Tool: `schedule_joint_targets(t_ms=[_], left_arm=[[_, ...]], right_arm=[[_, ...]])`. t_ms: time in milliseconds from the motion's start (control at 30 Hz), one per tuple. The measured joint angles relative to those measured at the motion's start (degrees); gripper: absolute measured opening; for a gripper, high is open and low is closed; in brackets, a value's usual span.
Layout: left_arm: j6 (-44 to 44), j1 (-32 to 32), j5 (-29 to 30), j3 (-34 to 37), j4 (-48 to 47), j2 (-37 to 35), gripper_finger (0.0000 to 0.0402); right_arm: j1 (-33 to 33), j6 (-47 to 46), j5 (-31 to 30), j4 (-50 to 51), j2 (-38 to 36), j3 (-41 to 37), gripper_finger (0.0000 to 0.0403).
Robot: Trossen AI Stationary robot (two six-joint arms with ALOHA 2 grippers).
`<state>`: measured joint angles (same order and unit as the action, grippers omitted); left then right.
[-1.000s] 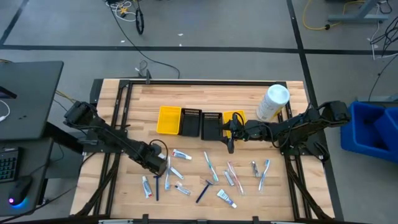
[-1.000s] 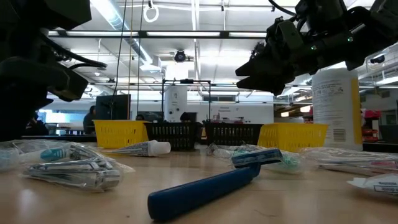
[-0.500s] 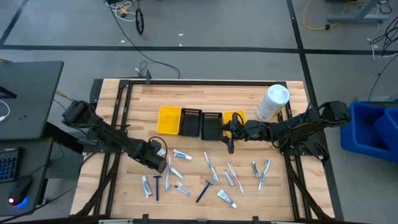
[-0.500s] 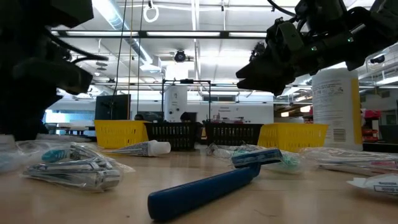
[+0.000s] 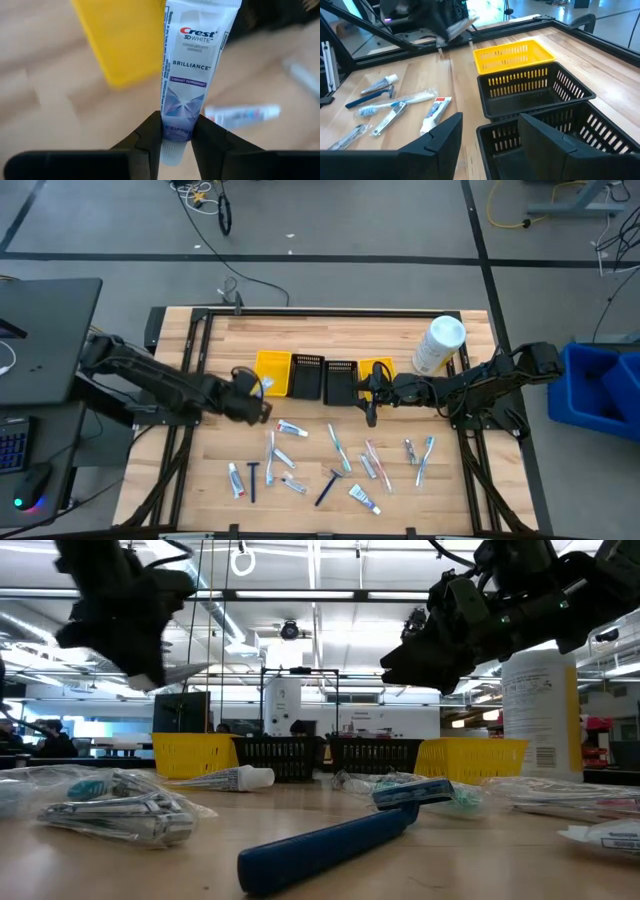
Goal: Pick & Place Travel size toiletries
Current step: Put the white toothpaste into the left yellow bin
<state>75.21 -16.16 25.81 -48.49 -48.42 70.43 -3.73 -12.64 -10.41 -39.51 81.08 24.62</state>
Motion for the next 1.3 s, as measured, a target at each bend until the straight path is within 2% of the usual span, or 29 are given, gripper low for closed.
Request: schedule_joint_targets(t_ms=[133,333,667,800,1000,1300], left_arm=[[-9.31,7.01,0.10,0.02,3.28,-0.22,0.0098],[-22.79,17.32,-3.80,0.02,8.01,1.39,0.0098],[-48.90,28.02,-10.25,0.04,10.55,9.57,0.0096],[-50.07,30.56,-11.77,0.04,10.35,13.15,0.0099],[-45.63,32.47,-13.74,0.04,11.14,17.12,0.0099],[-46.38,32.66,-14.11,0.04,12.19,18.75,0.0127]], right_arm=[[0.00,0.00,-0.14,-0.04,0.00,0.00,0.0199],[0.00,-0.26,-0.53,-0.11,0.00,0.00,0.0211],[0.01,-0.26,-0.55,1.25,0.00,-0.02,0.0222],[0.00,-0.24,-0.53,1.82,0.00,-0.02,0.0214],[0.00,-0.22,-0.55,2.06,0.00,-0.02,0.0202],[0.02,-0.22,-1.56,2.09,0.00,-0.02,0.0199]])
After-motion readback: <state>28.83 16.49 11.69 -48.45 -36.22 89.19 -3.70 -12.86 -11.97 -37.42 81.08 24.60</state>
